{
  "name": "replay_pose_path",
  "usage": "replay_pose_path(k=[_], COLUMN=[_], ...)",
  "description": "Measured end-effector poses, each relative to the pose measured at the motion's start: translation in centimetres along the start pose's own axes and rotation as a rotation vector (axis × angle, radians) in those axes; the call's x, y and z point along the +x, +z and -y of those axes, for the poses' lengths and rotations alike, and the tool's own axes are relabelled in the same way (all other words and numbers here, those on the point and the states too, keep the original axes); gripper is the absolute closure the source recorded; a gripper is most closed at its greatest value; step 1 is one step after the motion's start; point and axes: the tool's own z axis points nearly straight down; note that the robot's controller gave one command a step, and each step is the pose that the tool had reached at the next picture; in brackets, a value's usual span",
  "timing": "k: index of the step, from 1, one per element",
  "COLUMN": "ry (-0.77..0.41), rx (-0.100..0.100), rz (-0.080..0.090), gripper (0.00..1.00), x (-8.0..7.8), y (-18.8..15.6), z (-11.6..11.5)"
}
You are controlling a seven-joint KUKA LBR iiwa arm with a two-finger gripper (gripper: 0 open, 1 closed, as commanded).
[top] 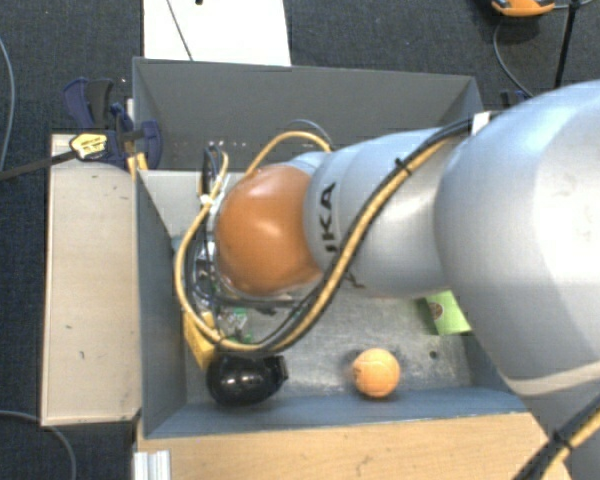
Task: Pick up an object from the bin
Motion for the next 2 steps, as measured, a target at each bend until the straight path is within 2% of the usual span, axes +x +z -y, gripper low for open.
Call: replay_pose_path(k=[1, 2], ry=[-0.003, -0.001], rx=[0.0, -0.007], rz=[-0.002, -0.012], gripper=[1.0, 1.0], x=[0.01, -0.23], y=[-0.34, -0.16], z=[-0.22, 0.02])
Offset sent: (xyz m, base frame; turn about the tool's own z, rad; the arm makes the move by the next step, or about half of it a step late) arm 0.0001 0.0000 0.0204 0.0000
